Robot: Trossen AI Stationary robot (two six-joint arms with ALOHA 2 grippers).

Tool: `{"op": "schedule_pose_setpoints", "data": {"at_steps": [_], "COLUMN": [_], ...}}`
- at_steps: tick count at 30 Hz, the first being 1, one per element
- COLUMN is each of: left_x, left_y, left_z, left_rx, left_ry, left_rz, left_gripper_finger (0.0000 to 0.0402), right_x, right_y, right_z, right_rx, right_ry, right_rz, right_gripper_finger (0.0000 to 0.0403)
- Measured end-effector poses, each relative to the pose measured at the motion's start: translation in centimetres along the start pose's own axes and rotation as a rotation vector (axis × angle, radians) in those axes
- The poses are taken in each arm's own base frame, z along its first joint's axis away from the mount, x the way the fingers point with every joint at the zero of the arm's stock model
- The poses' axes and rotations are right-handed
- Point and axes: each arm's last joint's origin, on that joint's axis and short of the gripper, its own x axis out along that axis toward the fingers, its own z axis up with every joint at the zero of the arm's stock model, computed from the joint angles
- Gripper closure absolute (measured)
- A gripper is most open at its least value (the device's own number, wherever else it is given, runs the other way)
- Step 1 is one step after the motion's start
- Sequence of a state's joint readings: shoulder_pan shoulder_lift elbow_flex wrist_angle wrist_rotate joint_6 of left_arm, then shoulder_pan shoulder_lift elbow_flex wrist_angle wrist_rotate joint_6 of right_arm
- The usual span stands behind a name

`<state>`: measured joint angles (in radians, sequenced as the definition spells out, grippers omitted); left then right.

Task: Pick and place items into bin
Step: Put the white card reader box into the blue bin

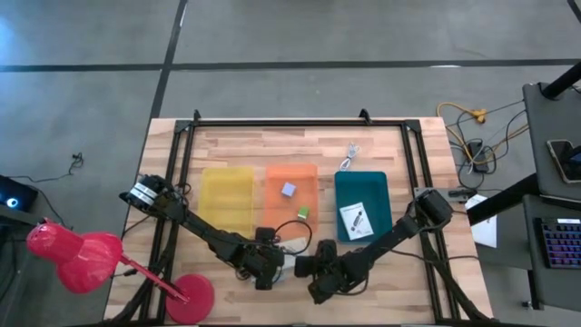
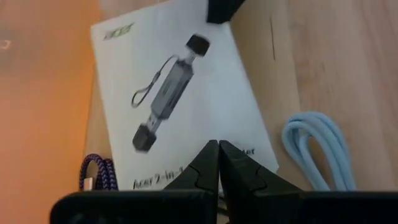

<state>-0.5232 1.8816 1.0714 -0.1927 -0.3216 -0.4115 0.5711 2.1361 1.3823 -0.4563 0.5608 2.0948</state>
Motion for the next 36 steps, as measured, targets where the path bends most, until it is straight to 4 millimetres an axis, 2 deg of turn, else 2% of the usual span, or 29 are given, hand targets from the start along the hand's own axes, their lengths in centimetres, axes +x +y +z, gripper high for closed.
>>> {"op": "schedule_pose_setpoints", "data": {"at_steps": [9, 17, 24, 32, 36], "left_x": [-0.7, -1.8, -2.5, -3.9, -4.3], "left_y": [-0.1, -0.3, -0.3, -0.2, -0.4], "left_z": [0.4, 1.7, 2.2, 2.4, 1.8], "left_rx": [-0.004, -0.015, -0.016, -0.009, -0.008], "left_ry": [-0.015, -0.066, -0.085, -0.058, 0.021], "left_rz": [-0.022, -0.038, -0.041, -0.025, -0.009], "left_gripper_finger": [0.0402, 0.0402, 0.0402, 0.0402, 0.0402], "right_x": [-0.9, -3.2, -4.7, -4.9, -4.8], "right_y": [0.3, 1.6, 2.1, 2.1, 2.0], "right_z": [0.3, -0.3, -0.1, 0.0, -0.1], "right_rx": [-0.037, -0.079, -0.141, -0.150, -0.152], "right_ry": [-0.049, -0.031, -0.068, -0.066, -0.049], "right_rz": [-0.004, 0.007, -0.062, -0.077, -0.090], "right_gripper_finger": [0.0394, 0.0397, 0.0395, 0.0395, 0.0395]}}
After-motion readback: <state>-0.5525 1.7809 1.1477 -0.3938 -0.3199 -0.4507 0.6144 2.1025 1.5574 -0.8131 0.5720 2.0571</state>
